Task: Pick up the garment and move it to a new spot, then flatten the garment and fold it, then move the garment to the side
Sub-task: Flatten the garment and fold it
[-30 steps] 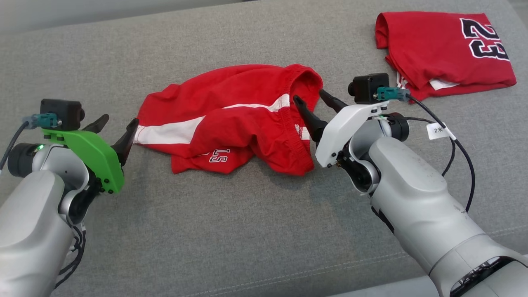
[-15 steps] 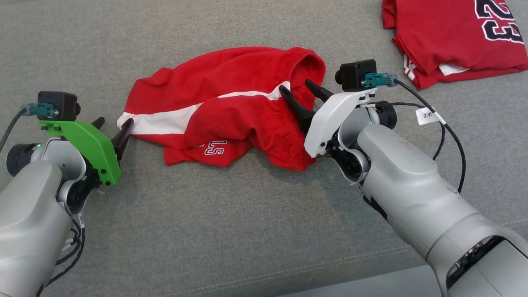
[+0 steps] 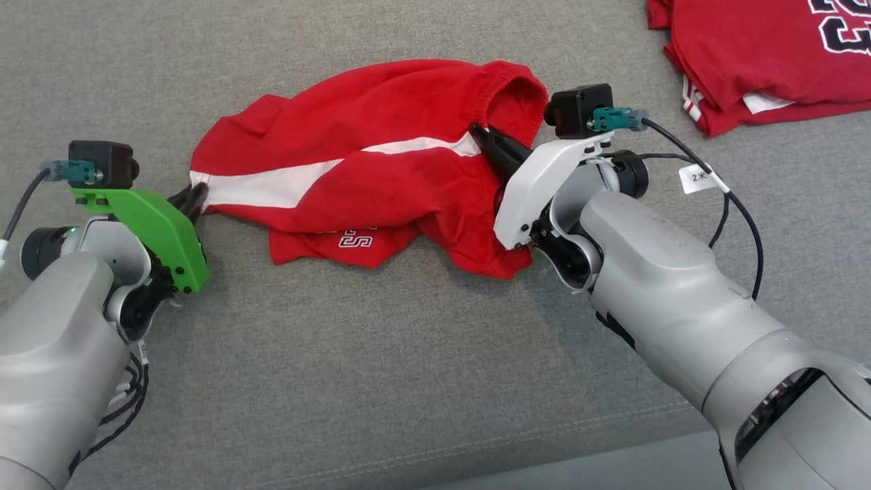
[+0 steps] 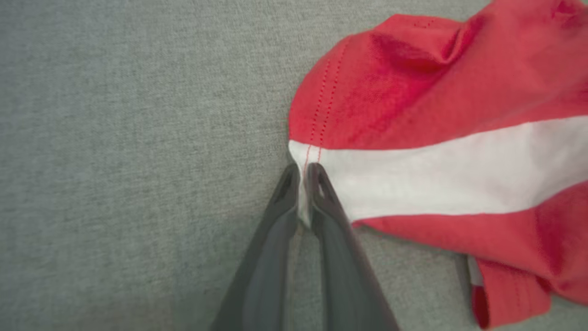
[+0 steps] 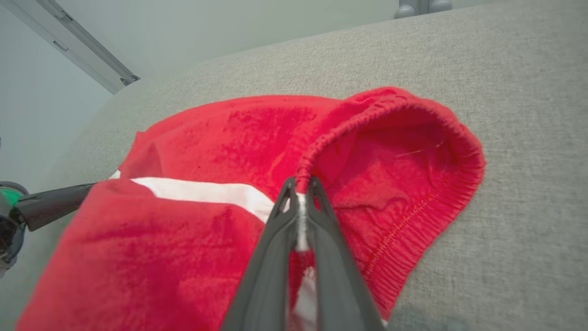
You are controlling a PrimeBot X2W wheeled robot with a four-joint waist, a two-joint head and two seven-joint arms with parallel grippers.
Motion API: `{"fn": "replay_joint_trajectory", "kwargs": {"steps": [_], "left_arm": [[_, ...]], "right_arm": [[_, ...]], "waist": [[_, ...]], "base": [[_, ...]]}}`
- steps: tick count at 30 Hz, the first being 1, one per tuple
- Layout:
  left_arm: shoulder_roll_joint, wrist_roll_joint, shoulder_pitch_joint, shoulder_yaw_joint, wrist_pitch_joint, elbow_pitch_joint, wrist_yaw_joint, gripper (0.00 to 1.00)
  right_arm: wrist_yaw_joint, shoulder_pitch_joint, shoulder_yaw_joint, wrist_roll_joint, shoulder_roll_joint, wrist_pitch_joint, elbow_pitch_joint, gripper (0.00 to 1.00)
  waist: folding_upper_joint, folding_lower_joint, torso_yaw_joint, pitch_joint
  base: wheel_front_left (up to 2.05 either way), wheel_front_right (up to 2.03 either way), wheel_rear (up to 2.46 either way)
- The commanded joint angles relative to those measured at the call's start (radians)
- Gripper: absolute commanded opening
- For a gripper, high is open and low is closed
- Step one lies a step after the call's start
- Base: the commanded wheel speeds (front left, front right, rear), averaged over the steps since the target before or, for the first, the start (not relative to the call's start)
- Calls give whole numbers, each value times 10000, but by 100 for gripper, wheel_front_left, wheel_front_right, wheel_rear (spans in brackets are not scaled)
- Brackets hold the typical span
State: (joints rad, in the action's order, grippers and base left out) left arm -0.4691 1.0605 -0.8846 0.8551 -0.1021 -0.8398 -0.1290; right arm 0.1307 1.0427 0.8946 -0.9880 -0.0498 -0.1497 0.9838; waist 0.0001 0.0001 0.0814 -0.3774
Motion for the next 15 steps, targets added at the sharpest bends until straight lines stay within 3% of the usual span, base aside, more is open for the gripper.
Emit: {"fn": "replay_joint_trajectory", "kwargs": {"steps": [1,15], "left_arm": [[80,49,-8,103,4,-36,-17,0],[-320,325,-626,1237,1214,253,-17,0]], "right_arm": [[0,174,21,-77,-19,-102,30,0],[0,570,873,-899,-17,-667,183,0]], "waist": [[-1,-1,-9,7],[-1,-1,-161,647]], "base": [[0,0,0],[0,0,0]]}}
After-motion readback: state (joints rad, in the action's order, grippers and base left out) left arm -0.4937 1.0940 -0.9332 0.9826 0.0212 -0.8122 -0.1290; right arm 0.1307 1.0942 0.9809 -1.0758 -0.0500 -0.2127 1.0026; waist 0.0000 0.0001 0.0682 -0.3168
